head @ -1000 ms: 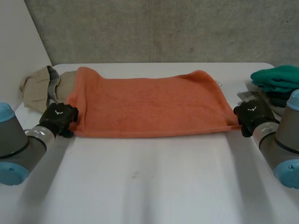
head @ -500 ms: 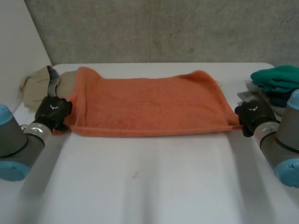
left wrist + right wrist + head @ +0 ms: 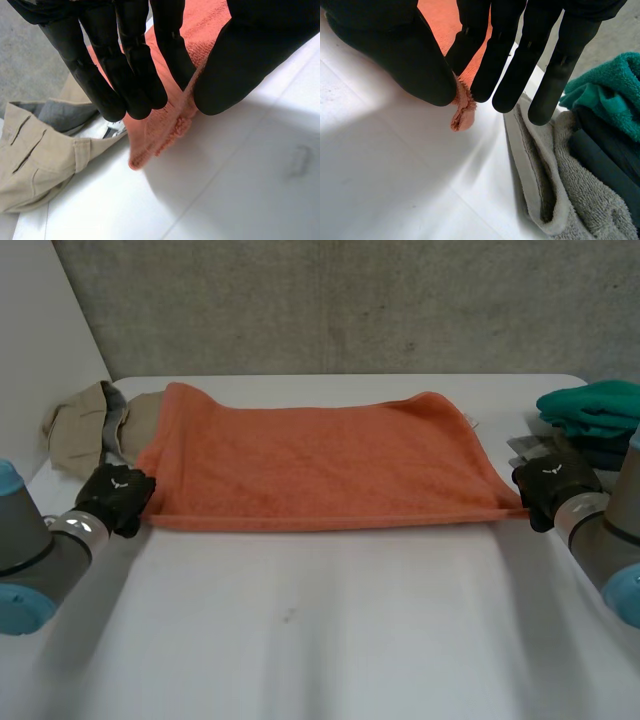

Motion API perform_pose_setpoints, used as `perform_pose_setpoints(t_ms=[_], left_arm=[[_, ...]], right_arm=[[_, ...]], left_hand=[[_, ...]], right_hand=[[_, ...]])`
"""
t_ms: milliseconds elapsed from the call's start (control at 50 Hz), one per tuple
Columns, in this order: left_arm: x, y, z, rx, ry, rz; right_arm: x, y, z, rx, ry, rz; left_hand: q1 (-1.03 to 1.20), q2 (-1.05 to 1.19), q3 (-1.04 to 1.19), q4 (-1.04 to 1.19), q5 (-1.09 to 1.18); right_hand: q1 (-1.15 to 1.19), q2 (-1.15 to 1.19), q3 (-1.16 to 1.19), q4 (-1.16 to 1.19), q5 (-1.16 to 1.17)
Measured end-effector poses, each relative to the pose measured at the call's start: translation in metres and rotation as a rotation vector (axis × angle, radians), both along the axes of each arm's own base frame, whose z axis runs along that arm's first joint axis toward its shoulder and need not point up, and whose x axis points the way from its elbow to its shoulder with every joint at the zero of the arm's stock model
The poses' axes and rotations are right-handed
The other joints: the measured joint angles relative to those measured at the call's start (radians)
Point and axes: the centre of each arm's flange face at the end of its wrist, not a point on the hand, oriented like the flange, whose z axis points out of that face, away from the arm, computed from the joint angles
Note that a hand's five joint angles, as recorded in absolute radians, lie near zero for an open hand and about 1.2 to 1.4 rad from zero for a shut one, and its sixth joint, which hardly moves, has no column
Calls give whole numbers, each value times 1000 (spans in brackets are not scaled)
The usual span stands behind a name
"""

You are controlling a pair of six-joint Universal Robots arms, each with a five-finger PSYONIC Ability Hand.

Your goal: Fold the laundry.

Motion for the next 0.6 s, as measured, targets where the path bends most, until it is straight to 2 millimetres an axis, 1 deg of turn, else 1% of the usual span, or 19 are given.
perform_pose_setpoints(t_ms=[80, 180, 200, 220, 280, 340, 380, 420, 460, 520, 540, 560, 600], left_arm=[[4, 18, 13, 57, -39, 16], [13, 61, 29, 219, -164, 25], [16, 76, 33, 279, -208, 24], [18, 83, 35, 308, -230, 21], [24, 119, 46, 440, -328, -10], [24, 139, 53, 497, -384, -55], [23, 146, 58, 502, -409, -88], [20, 147, 60, 482, -419, -105], [15, 142, 63, 433, -423, -114], [6, 128, 68, 348, -410, -102], [2, 120, 69, 311, -399, -91], [0, 117, 70, 297, -393, -87], [-9, 98, 72, 227, -357, -61]], right_arm=[[-5, 7, 7, 62, 66, 23], [-20, 33, 15, 241, 270, 108], [-26, 43, 18, 307, 340, 141], [-29, 49, 19, 340, 374, 159], [-45, 73, 26, 477, 521, 251], [-52, 84, 30, 520, 596, 305], [-54, 86, 30, 514, 636, 329], [-55, 84, 29, 493, 648, 329], [-53, 76, 27, 444, 649, 313], [-50, 62, 25, 371, 630, 279], [-48, 55, 24, 339, 616, 261], [-47, 52, 24, 329, 612, 256], [-43, 38, 23, 270, 575, 220]], left_hand=[[0, 0, 0, 0, 0], [0, 0, 0, 0, 0], [0, 0, 0, 0, 0], [0, 0, 0, 0, 0], [0, 0, 0, 0, 0], [0, 0, 0, 0, 0], [0, 0, 2, 0, 0], [0, 0, 2, 1, 0], [0, 0, 2, 1, 0], [0, 0, 2, 1, 0], [0, 0, 2, 1, 0], [0, 0, 2, 1, 0], [0, 0, 2, 1, 0]], right_hand=[[0, 0, 0, 0, 0], [0, 0, 0, 0, 0], [0, 0, 0, 0, 0], [0, 0, 0, 0, 0], [0, 0, 0, 0, 0], [0, 0, 0, 0, 0], [0, 0, 0, 0, 0], [0, 0, 0, 0, 0], [0, 0, 0, 0, 0], [0, 0, 0, 0, 0], [0, 0, 0, 0, 1], [0, 0, 0, 0, 1], [0, 0, 0, 0, 1]])
